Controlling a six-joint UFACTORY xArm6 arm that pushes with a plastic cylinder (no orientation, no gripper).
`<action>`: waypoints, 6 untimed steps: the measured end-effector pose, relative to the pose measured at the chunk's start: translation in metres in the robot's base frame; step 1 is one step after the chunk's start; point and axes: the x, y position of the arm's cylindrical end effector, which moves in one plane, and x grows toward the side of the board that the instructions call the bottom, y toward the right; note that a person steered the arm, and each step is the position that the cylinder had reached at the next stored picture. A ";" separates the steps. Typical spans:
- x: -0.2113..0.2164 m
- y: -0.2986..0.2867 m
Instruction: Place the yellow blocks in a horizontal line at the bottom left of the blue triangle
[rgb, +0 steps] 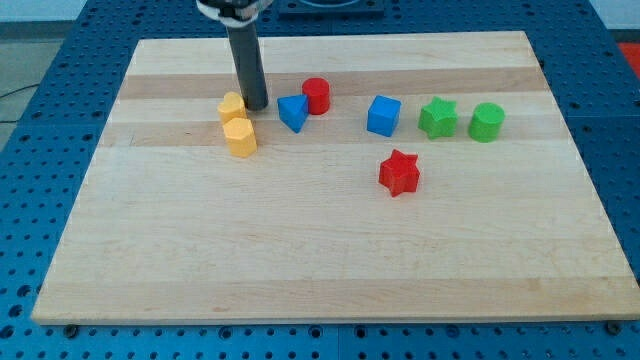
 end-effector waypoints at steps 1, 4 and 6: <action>-0.024 0.031; -0.004 0.107; -0.028 0.017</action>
